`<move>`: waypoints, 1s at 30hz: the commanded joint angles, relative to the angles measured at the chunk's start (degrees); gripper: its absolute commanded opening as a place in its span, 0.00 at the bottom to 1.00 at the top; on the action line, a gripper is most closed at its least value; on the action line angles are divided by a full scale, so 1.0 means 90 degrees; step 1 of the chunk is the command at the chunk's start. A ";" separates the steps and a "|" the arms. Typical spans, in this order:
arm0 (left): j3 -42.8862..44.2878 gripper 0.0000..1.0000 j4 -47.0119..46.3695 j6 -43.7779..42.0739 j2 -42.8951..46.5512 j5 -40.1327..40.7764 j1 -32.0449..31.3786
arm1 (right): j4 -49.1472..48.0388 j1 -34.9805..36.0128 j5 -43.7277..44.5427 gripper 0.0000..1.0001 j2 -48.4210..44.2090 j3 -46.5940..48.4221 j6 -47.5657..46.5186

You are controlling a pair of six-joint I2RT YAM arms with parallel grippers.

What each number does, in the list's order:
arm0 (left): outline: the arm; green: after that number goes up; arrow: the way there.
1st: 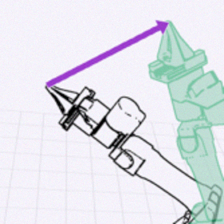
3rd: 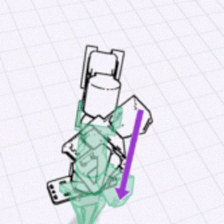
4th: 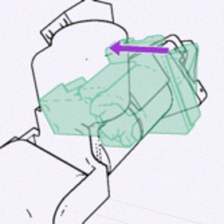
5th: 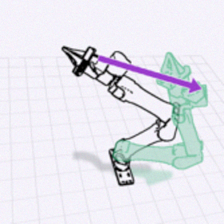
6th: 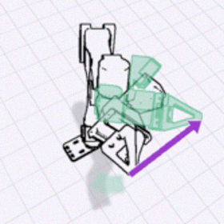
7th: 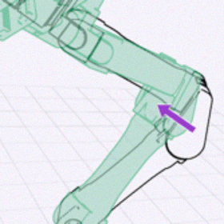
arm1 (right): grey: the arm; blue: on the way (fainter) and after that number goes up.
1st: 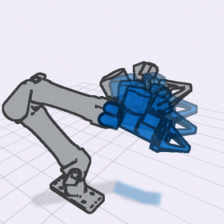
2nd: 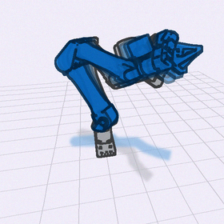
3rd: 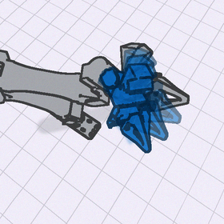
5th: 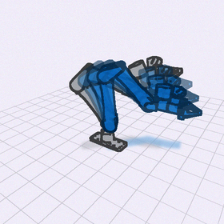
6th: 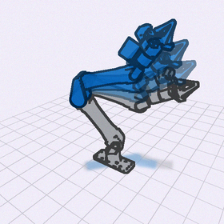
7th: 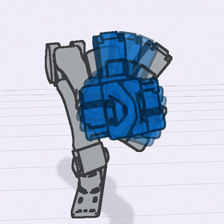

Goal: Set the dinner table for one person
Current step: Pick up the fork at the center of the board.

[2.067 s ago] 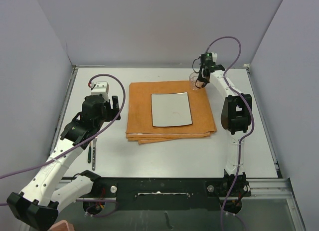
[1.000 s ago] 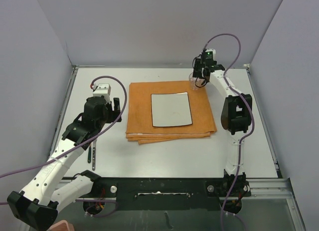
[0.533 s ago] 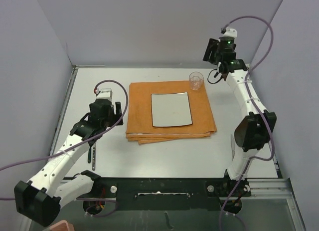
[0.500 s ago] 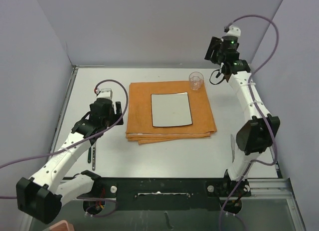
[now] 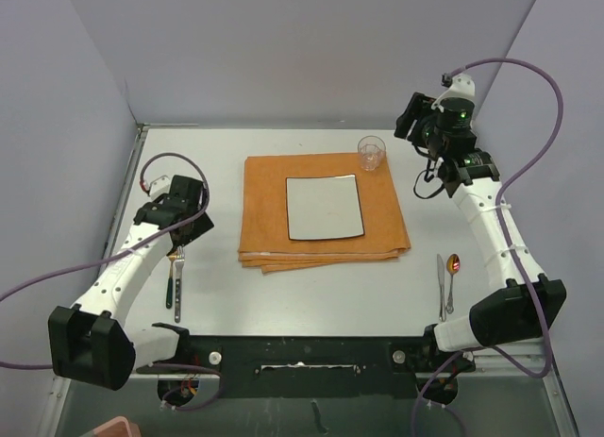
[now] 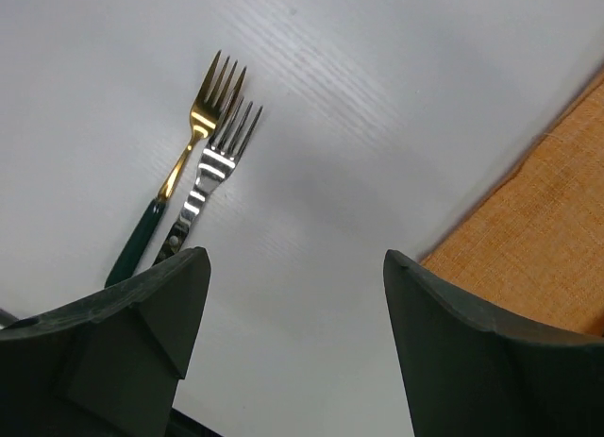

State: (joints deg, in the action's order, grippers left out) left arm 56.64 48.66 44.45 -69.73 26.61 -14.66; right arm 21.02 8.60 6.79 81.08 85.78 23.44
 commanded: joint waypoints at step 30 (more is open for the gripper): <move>-0.0865 0.72 0.0399 -0.0387 -0.0117 -0.2111 0.2004 | 0.0554 0.0943 -0.0324 0.62 0.0121 0.0079 0.0082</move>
State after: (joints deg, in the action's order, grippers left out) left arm 41.93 53.52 48.16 -68.73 9.52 2.13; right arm 26.98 16.05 3.38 81.78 83.70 24.86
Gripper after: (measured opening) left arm 0.724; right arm 0.621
